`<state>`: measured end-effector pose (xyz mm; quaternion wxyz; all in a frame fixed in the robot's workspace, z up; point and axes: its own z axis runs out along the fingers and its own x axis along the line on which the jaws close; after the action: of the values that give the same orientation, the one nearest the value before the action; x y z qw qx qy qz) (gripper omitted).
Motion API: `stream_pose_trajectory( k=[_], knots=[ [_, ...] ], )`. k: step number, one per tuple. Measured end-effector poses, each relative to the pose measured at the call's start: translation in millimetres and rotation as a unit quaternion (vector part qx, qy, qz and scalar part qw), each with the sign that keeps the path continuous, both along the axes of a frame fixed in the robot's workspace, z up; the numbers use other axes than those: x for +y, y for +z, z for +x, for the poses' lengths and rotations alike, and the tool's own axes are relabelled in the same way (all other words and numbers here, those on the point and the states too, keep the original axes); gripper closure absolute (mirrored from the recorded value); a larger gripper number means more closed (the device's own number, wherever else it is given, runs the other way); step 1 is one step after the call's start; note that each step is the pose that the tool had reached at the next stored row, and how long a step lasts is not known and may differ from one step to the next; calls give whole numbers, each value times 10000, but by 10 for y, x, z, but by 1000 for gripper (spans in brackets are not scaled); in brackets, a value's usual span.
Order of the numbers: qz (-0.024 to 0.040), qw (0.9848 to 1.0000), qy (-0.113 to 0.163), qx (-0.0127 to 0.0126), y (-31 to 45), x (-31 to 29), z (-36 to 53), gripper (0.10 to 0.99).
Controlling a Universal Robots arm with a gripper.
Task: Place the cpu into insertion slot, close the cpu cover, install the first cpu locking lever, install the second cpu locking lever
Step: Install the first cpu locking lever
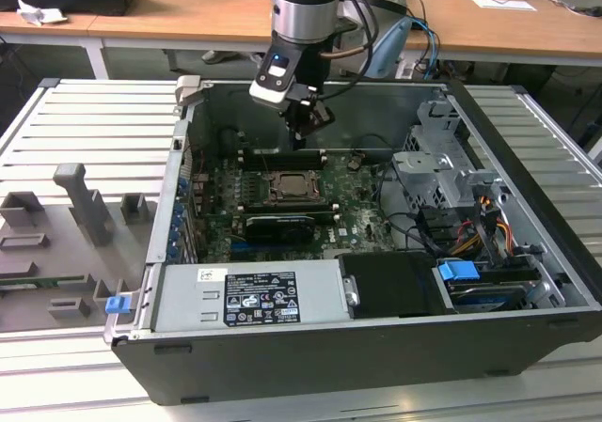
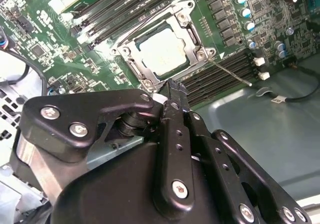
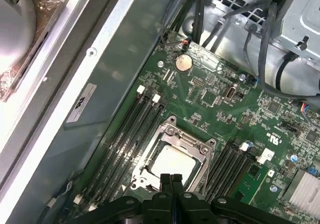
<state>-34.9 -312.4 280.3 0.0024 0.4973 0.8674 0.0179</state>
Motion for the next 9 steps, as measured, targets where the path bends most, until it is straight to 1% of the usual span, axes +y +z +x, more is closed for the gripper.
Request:
stream_pose_trajectory(
  k=[5, 9],
  knots=[
    [0, 9998, 174, 0, 0, 0, 0, 980],
    [0, 9994, 332, 0, 0, 0, 0, 980]
  ],
)
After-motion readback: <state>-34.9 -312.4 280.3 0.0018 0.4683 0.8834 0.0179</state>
